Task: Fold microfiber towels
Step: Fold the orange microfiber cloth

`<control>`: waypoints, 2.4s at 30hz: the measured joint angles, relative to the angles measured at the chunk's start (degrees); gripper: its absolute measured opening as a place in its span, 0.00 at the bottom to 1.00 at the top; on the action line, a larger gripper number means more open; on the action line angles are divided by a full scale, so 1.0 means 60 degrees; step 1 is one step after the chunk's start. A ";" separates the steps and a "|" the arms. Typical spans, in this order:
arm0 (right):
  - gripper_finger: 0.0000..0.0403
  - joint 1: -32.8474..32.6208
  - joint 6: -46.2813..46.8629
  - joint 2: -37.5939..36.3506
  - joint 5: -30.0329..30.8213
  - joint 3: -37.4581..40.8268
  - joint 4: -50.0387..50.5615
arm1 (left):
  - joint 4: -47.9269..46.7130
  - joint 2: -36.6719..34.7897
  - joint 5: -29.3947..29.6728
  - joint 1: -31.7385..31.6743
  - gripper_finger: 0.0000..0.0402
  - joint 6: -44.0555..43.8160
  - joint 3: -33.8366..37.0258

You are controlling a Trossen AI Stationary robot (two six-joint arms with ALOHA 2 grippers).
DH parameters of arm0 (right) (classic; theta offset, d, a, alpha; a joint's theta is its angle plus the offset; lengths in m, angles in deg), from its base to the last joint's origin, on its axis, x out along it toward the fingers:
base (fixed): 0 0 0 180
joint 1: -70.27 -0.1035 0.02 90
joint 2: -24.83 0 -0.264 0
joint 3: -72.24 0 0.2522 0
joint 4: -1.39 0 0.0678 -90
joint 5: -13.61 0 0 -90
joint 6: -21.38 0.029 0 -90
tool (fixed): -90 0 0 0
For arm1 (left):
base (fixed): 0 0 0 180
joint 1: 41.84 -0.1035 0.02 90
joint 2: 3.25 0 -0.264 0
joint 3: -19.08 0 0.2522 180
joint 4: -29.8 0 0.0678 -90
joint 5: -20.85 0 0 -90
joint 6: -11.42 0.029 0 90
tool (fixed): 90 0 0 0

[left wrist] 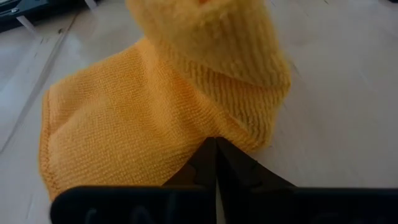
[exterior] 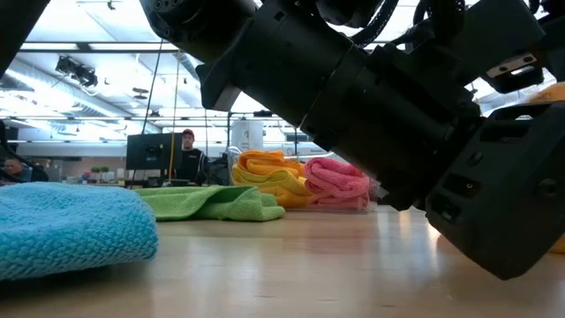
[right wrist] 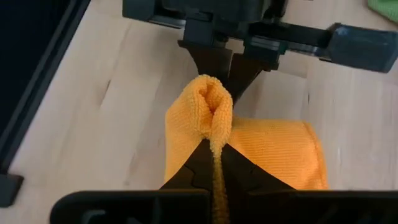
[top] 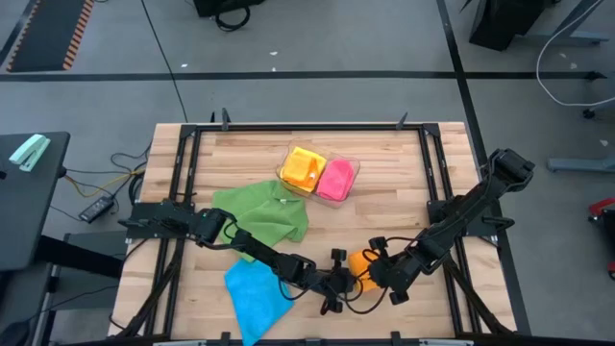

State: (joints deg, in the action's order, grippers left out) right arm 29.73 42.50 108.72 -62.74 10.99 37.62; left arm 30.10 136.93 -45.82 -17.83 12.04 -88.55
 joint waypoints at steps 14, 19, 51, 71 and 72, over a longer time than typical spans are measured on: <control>0.04 0.1224 -0.2005 0.0000 0.0270 0.0095 0.0443 | -0.0051 0.0004 0.0000 0.0008 0.04 0.0010 0.0000; 0.04 0.1483 -0.2310 0.0000 0.0290 0.0444 0.0170 | -0.0055 0.0007 0.0015 0.0038 0.03 0.0014 0.0004; 0.44 0.1675 -0.2772 -0.1572 0.0499 0.0488 0.0114 | -0.0028 0.0015 -0.0003 0.0048 0.03 0.0009 0.0018; 0.44 -0.0914 -0.1553 -0.0535 0.1741 0.1525 -0.2490 | -0.0025 0.0000 -0.0025 0.0076 0.03 -0.0500 0.0018; 0.44 -0.0873 -0.1562 -0.0547 0.1747 0.1715 -0.2856 | -0.0025 0.0000 -0.0020 0.0104 0.03 -0.0455 0.0018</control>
State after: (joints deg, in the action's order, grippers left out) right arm 24.49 33.13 105.44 -52.25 21.28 20.48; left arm 29.95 136.93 -45.93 -17.21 9.32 -88.44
